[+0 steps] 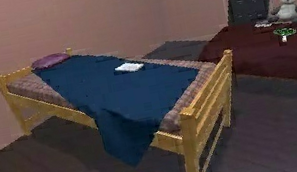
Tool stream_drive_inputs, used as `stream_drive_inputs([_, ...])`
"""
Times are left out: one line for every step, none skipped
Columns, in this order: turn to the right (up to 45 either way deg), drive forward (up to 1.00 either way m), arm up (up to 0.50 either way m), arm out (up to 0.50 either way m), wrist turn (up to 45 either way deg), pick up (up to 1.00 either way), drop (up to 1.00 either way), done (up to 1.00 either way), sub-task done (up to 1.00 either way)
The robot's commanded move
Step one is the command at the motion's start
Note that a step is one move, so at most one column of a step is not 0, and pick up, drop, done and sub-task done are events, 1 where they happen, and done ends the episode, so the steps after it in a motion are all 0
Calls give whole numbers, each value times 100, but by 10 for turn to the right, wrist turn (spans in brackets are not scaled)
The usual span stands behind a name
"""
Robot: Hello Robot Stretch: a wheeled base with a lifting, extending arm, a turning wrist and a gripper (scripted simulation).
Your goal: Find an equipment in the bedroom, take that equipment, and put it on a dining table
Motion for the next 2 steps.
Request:
stream_drive_inputs([-450, 0, 0, 0, 0, 0, 0, 0, 0])
stream_drive_inputs([-90, 0, 0, 0, 0, 0, 0, 0, 0])
